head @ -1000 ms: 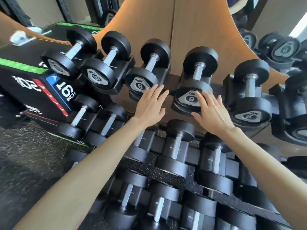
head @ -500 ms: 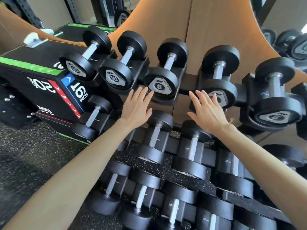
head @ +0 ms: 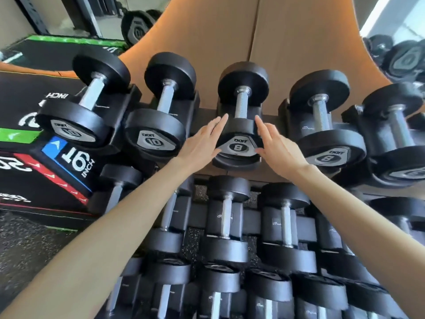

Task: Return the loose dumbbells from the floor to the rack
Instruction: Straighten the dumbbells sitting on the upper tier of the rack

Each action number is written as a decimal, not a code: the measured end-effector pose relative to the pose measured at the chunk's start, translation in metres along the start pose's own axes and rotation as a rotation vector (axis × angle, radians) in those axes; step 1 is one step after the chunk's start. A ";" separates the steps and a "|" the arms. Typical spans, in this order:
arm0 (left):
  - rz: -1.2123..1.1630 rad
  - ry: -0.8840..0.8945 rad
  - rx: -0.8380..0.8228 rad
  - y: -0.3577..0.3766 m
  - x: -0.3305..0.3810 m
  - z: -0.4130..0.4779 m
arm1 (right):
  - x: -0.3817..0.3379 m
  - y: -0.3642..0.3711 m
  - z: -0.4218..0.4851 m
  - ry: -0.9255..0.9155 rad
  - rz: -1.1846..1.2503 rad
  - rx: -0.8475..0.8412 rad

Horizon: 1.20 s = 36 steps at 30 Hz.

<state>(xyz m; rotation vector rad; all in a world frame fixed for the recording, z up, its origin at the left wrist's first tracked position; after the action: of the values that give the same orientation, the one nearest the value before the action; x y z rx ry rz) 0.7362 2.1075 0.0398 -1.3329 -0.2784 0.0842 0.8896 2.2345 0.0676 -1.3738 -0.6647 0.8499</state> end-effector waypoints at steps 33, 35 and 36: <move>0.163 -0.180 0.051 -0.059 -0.154 -0.113 | -0.169 0.012 0.049 -0.234 0.185 0.024; 0.066 -0.123 -0.015 -0.062 -0.168 -0.096 | -0.182 0.017 0.059 -0.183 0.192 -0.033; 0.023 -0.093 -0.037 -0.062 -0.172 -0.090 | -0.187 0.019 0.064 -0.149 0.202 -0.062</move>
<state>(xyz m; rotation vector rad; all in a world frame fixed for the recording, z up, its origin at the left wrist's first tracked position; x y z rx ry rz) 0.5862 1.9696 0.0550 -1.3707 -0.3447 0.1611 0.7308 2.1147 0.0691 -1.4605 -0.6782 1.1089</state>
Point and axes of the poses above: each hand's wrist, its own z-axis towards the middle knuckle, its own y-axis out of the palm, x = y × z, the point moved 2 cm from there along z, towards the middle knuckle, and after that the axes turned 7 degrees about y, right-handed, at the moved point
